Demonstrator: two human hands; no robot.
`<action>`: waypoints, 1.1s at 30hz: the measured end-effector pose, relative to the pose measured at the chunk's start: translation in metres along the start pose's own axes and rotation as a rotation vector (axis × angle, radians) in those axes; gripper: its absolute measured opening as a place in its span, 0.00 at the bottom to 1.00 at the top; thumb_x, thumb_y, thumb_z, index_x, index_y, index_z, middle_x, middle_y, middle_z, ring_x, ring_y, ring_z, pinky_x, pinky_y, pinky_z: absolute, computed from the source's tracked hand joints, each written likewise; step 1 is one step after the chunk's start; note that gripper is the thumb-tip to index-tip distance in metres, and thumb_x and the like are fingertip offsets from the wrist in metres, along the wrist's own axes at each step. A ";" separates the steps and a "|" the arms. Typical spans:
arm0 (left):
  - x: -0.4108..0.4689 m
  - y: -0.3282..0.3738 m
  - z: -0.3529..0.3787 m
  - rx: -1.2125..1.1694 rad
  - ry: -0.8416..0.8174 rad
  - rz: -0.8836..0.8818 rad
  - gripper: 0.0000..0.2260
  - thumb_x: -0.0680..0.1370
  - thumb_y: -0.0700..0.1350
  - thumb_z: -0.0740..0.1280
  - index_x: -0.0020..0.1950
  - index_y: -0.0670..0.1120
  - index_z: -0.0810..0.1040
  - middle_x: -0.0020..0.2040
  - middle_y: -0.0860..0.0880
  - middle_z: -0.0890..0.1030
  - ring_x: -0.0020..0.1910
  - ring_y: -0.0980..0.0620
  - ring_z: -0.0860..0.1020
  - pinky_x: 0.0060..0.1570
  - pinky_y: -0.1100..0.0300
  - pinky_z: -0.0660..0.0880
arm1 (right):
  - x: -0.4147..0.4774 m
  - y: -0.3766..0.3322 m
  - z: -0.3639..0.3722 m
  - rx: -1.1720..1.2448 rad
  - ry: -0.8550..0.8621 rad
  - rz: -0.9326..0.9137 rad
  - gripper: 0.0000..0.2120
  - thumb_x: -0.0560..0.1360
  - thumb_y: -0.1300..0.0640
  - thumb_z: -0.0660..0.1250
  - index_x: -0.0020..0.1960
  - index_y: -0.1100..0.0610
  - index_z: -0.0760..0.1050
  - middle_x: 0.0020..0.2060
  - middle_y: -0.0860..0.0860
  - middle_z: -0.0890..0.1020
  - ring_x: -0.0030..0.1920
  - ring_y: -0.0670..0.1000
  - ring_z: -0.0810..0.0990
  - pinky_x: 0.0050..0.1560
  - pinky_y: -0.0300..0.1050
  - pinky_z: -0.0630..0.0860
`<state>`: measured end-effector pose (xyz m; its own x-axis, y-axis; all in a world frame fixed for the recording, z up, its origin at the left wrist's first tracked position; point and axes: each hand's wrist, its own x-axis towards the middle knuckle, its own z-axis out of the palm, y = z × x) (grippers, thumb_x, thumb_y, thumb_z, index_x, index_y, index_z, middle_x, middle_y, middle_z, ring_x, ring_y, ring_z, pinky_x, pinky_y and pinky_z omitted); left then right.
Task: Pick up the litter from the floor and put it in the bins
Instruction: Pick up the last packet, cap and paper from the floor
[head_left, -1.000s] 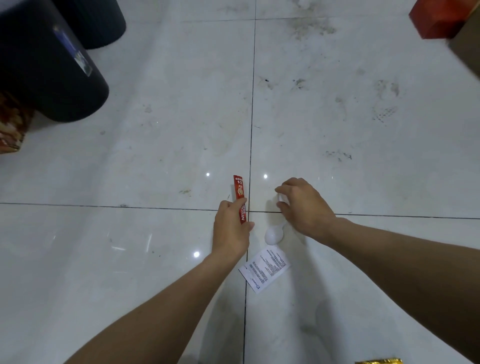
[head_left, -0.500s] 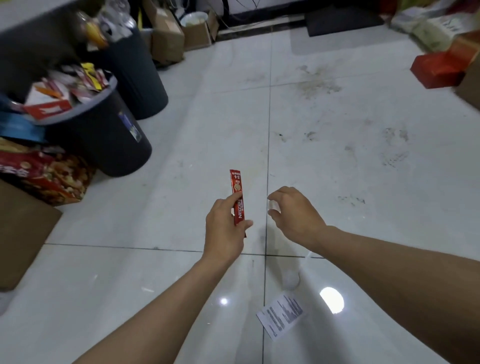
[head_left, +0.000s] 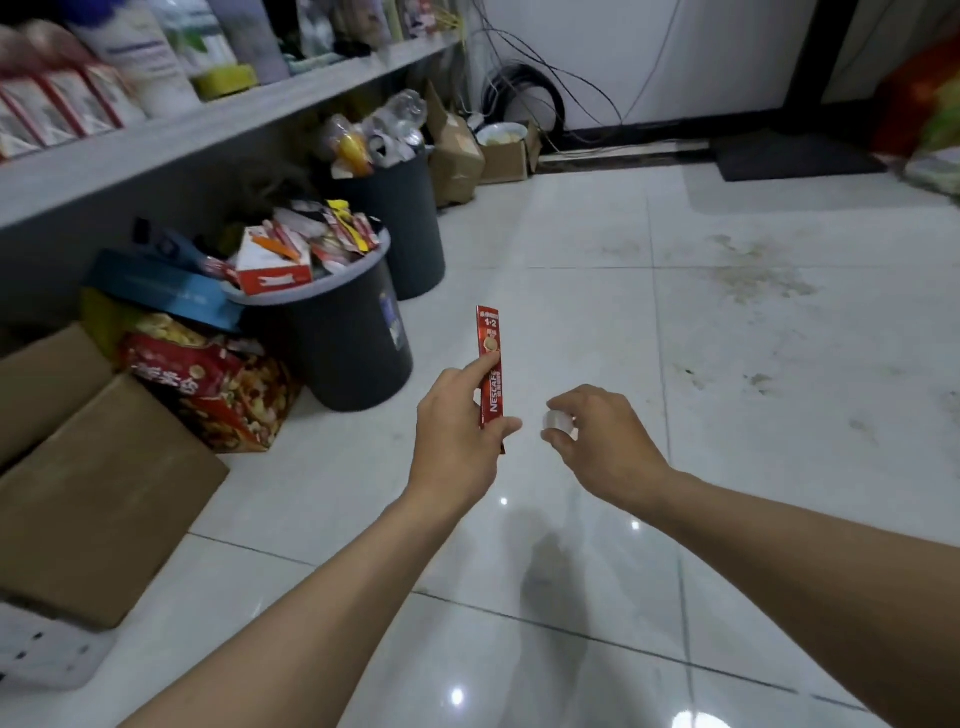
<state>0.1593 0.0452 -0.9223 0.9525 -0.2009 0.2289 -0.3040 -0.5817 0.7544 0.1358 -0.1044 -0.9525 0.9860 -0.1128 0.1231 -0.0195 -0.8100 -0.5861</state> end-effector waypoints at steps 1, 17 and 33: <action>0.012 -0.005 -0.012 -0.001 0.013 -0.004 0.32 0.73 0.39 0.74 0.74 0.51 0.68 0.54 0.53 0.72 0.49 0.51 0.77 0.38 0.67 0.79 | 0.013 -0.014 0.003 0.013 0.016 0.010 0.11 0.78 0.57 0.66 0.59 0.60 0.78 0.58 0.54 0.79 0.57 0.54 0.77 0.59 0.47 0.74; 0.180 -0.090 -0.186 -0.006 0.212 -0.046 0.29 0.73 0.43 0.74 0.73 0.49 0.69 0.70 0.50 0.71 0.69 0.49 0.69 0.67 0.50 0.71 | 0.189 -0.197 0.046 0.009 0.085 -0.056 0.18 0.77 0.53 0.68 0.65 0.56 0.76 0.61 0.51 0.78 0.58 0.52 0.78 0.58 0.44 0.74; 0.299 -0.163 -0.223 0.126 0.206 -0.141 0.26 0.74 0.48 0.73 0.71 0.47 0.71 0.68 0.47 0.74 0.67 0.48 0.70 0.64 0.54 0.69 | 0.301 -0.261 0.075 -0.115 0.070 -0.135 0.16 0.78 0.53 0.66 0.64 0.57 0.77 0.61 0.53 0.79 0.57 0.54 0.78 0.51 0.42 0.75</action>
<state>0.4976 0.2558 -0.8394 0.9654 0.0463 0.2567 -0.1554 -0.6883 0.7086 0.4505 0.1159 -0.8222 0.9671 -0.0356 0.2520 0.0890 -0.8804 -0.4658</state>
